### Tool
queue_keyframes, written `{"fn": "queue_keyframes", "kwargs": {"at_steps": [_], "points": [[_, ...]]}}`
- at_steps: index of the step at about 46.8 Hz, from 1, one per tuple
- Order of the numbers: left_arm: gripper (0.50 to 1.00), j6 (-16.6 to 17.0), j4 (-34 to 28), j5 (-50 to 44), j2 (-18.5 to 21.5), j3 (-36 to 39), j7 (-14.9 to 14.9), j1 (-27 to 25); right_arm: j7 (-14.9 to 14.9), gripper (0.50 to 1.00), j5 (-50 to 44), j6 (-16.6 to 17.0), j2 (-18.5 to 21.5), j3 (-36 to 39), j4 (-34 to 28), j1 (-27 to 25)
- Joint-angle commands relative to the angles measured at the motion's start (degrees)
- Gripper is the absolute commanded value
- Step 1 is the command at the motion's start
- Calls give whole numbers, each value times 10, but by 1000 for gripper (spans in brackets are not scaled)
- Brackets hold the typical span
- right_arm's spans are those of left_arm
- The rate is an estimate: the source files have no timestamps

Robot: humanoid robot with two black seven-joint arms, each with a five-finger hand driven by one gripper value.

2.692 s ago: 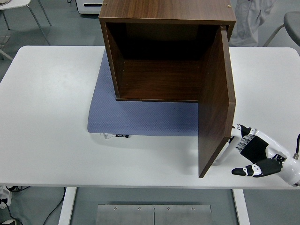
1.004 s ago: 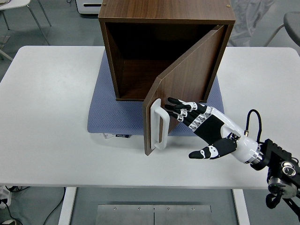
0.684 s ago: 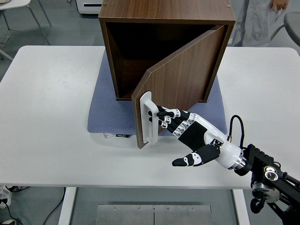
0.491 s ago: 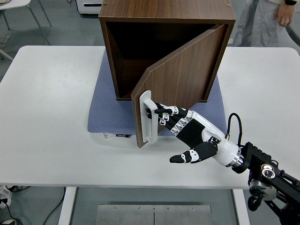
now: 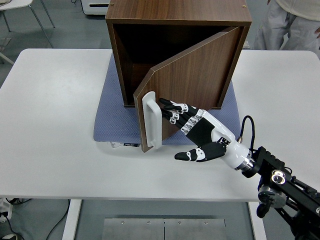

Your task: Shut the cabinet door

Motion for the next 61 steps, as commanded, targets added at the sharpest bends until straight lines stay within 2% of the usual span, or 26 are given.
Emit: {"fn": "queue_keyframes", "kwargs": {"at_steps": [1, 11, 25, 31, 39, 45, 53, 61], "points": [[1000, 0, 0, 0, 0, 0, 0, 0, 0, 1000, 1, -7, 9, 0, -8, 5], [1000, 0, 0, 0, 0, 0, 0, 0, 0, 1000, 5, -37, 31, 1, -34, 18], [1000, 0, 0, 0, 0, 0, 0, 0, 0, 1000, 6, -49, 45, 1, -47, 24], [1000, 0, 1, 0, 0, 0, 0, 0, 0, 1000, 7, -74, 51, 1, -47, 29], [1000, 0, 0, 0, 0, 0, 0, 0, 0, 1000, 12, -88, 52, 0, -48, 40], [1000, 0, 1, 0, 0, 0, 0, 0, 0, 1000, 20, -118, 54, 0, -54, 44], [1000, 0, 1, 0, 0, 0, 0, 0, 0, 1000, 20, -126, 74, -3, -71, 50], [1000, 0, 0, 0, 0, 0, 0, 0, 0, 1000, 19, -126, 87, -37, -71, 71]]}}
